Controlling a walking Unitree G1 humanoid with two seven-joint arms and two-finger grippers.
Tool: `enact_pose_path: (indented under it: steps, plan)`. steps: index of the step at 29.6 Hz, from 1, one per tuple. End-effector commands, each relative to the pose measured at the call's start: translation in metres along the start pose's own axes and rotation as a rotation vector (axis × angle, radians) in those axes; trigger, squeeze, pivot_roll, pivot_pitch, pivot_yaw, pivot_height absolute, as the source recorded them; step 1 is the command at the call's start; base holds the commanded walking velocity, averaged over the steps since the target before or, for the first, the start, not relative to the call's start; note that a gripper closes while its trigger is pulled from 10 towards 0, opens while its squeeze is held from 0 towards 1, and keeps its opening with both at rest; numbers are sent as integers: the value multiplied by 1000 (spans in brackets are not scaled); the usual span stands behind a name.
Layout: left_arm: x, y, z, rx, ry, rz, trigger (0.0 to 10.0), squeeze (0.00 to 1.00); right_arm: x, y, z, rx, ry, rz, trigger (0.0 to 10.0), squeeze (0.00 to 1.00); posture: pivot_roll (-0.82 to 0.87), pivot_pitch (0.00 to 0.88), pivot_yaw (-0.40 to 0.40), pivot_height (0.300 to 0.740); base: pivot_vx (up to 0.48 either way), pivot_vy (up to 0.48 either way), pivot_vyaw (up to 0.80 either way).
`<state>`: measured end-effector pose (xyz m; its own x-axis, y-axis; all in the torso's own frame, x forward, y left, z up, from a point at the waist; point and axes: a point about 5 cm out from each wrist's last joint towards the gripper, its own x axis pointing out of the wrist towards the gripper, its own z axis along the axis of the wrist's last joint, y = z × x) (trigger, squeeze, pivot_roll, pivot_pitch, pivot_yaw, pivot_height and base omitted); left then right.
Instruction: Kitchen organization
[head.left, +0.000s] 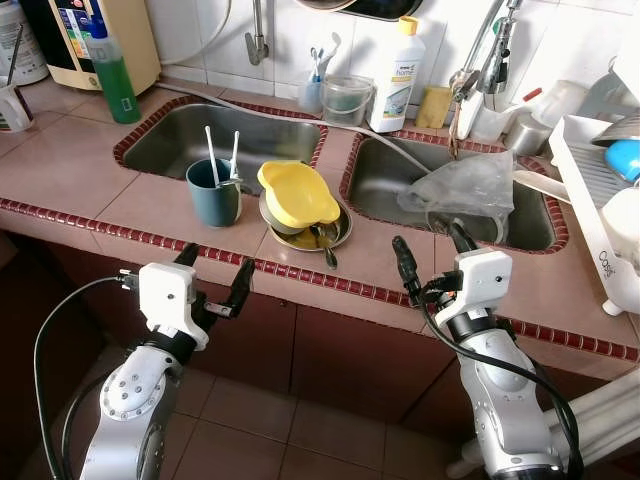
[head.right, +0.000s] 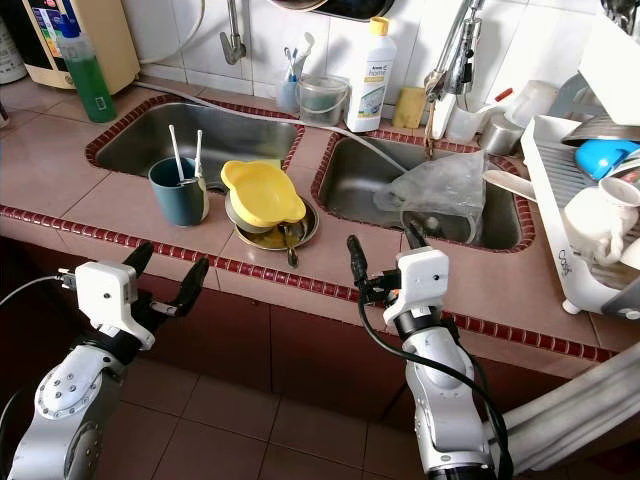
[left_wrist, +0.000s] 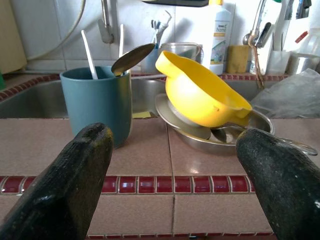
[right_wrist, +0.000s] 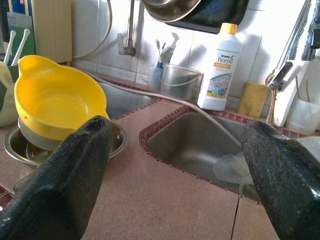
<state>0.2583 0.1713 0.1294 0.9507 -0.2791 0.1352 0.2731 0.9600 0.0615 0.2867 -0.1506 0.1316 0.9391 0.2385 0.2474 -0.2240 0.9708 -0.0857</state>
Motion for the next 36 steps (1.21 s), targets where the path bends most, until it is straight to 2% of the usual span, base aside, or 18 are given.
enact_pose_path:
  steps: [1,7,11,16,25,36]
  plan:
    - [1,-1,0,5,3,-7,10000,0,2,-3,4,-11,-16,1,10000,0,-39,17,-44,740,0,0,0]
    - [3,1,0,7,1,-2,10000,0,3,0,5,-4,-18,25,10000,0,-36,15,-45,740,0,0,0]
    - [3,2,0,36,11,-4,10000,0,3,3,5,-6,-19,38,10000,0,-37,16,-44,740,0,0,0]
    - [3,6,-1,33,21,9,10000,0,3,5,5,-1,-17,53,10000,0,-35,19,-44,740,0,0,0]
    - [1,3,-1,22,25,0,10000,0,2,5,5,1,-14,54,10000,0,-34,23,-42,740,0,0,0]
    - [0,7,0,24,24,11,10000,0,1,5,5,2,-12,64,10000,0,-33,27,-44,740,0,0,0]
